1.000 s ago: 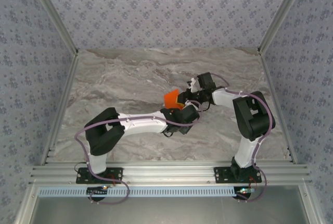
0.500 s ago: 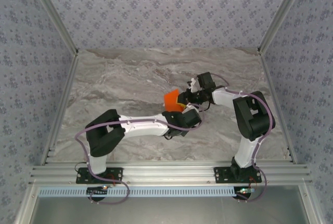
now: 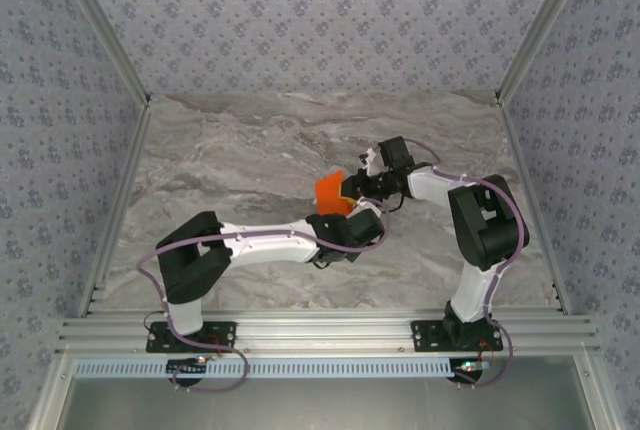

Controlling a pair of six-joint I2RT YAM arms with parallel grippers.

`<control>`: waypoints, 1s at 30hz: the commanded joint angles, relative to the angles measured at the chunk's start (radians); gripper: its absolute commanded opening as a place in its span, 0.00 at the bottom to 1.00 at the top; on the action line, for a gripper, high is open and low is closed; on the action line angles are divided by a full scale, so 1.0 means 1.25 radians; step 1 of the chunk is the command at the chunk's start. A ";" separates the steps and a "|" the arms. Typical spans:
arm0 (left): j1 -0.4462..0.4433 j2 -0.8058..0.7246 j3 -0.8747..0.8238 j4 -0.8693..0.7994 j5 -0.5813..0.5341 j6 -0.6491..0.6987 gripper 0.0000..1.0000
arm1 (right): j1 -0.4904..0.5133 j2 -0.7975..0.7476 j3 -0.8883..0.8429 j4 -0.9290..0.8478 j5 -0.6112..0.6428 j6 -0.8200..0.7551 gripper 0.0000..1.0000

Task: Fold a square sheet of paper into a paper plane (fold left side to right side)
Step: Fold the triangle a second time at the center of the table.

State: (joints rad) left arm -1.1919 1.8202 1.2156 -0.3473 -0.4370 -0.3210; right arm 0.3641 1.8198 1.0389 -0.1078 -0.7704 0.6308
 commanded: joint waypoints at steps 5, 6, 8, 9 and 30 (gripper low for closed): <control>0.055 -0.087 -0.066 0.082 0.133 -0.039 0.00 | -0.002 -0.007 0.043 -0.022 -0.006 -0.037 0.31; 0.064 -0.096 -0.077 0.094 0.157 -0.046 0.00 | -0.004 -0.013 0.047 -0.024 0.000 -0.041 0.34; 0.084 -0.112 -0.100 0.120 0.196 -0.058 0.00 | -0.010 -0.031 0.051 -0.026 0.012 -0.046 0.40; 0.095 -0.120 -0.112 0.135 0.222 -0.066 0.00 | -0.016 -0.045 0.048 -0.026 0.022 -0.048 0.43; 0.359 -0.179 -0.298 0.353 0.618 -0.111 0.00 | 0.077 -0.170 -0.203 0.015 0.176 -0.080 0.20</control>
State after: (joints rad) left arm -0.7593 1.6127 0.8482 0.0528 0.2741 -0.4622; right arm 0.4370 1.5829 0.8024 -0.1135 -0.6170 0.5224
